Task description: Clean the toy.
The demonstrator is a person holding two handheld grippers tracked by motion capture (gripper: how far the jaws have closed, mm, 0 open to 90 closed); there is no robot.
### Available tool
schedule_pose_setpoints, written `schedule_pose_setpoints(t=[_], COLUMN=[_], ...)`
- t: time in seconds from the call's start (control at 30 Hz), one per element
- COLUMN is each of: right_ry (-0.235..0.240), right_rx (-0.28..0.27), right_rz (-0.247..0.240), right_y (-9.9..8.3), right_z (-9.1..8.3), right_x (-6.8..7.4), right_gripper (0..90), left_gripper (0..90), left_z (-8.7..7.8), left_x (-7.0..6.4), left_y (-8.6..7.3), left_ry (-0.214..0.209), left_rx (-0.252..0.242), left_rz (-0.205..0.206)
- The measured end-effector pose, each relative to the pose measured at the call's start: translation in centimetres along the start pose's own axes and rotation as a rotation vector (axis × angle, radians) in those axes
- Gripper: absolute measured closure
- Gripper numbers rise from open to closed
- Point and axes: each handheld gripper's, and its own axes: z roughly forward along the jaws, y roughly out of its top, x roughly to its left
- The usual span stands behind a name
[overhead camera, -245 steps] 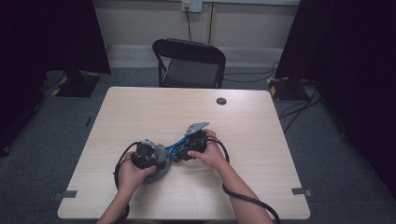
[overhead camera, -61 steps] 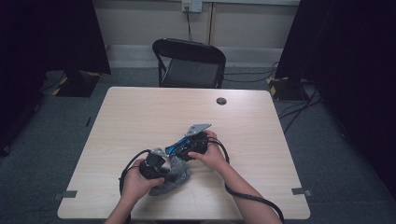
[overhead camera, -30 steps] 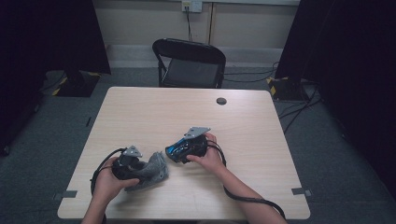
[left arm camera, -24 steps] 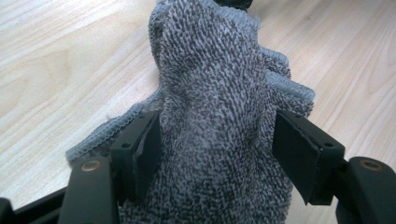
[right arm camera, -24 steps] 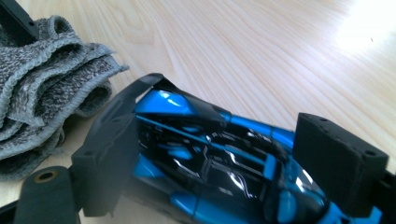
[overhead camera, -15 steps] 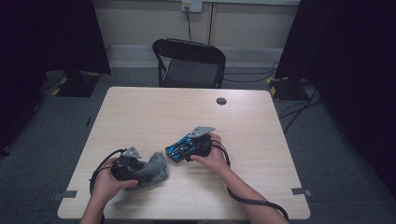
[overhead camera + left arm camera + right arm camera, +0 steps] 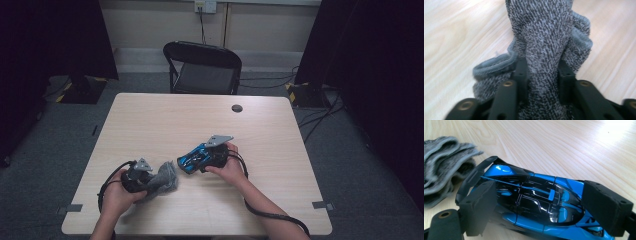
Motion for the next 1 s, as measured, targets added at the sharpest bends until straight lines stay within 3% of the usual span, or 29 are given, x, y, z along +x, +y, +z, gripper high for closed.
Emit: schedule_pose_setpoints(t=[0.03,0.1,0.2,0.23,0.27,0.33,0.37,0.4,0.47,0.5,0.57,0.63,0.67,0.7,0.9,1.0], right_ry=[0.001,0.001,0.003,0.001,0.001,-0.004,-0.008,-0.011,-0.011,-0.010,-0.010,-0.009,-0.009,-0.006,-0.003,-0.001], right_rx=[-0.001,-0.002,-0.007,-0.012,-0.012,-0.007,-0.005,-0.009,-0.011,-0.012,-0.015,-0.021,-0.021,-0.023,-0.023,-0.027], right_rz=[0.003,0.016,0.021,0.022,0.022,0.027,0.029,0.031,0.030,0.029,0.030,0.030,0.030,0.030,0.028,0.026], right_y=[0.0,-0.1,-0.2,-0.3,-0.3,-0.2,-0.2,-0.3,-0.3,-0.3,-0.4,-0.4,-0.4,-0.5,-0.5,-0.5], right_z=[0.0,-0.1,-0.2,-0.2,-0.2,-0.2,-0.2,-0.2,-0.2,-0.2,-0.2,-0.3,-0.3,-0.3,-0.3,-0.3], right_x=[0.0,-0.2,-0.3,-0.3,-0.3,-0.2,-0.2,-0.1,-0.1,-0.1,-0.1,-0.1,-0.1,-0.2,-0.2,-0.3], right_gripper=[13.6,13.6,14.0,14.0,14.0,14.0,14.1,14.0,14.0,14.1,14.1,14.2,14.2,14.3,14.3,14.3], left_gripper=[71.6,71.9,71.9,71.7,71.6,71.4,71.1,70.9,70.7,70.7,70.4,70.6,70.7,70.6,70.4,69.5], left_z=[-0.2,-1.3,-1.9,-2.1,-2.1,-1.7,-1.4,-0.4,0.0,0.8,2.6,5.1,5.1,6.8,8.9,10.2], left_x=[0.2,1.1,1.9,3.0,3.0,3.9,4.4,5.1,5.2,5.4,5.5,5.4,5.4,5.2,4.9,4.5], left_y=[0.2,1.0,1.8,3.1,3.1,4.8,5.7,7.7,8.5,9.8,11.5,13.4,13.4,14.6,16.6,17.1], left_ry=[-0.011,-0.014,0.002,0.034,0.034,0.063,0.076,0.093,0.099,0.099,0.073,0.072,0.072,0.066,0.055,0.051], left_rx=[0.002,-0.059,-0.102,-0.150,-0.150,-0.176,-0.180,-0.188,-0.176,-0.158,-0.166,-0.119,-0.119,-0.102,-0.107,-0.075], left_rz=[-0.029,-0.085,-0.099,-0.130,-0.130,-0.128,-0.140,-0.153,-0.145,-0.134,-0.153,-0.150,-0.150,-0.151,-0.164,-0.151])
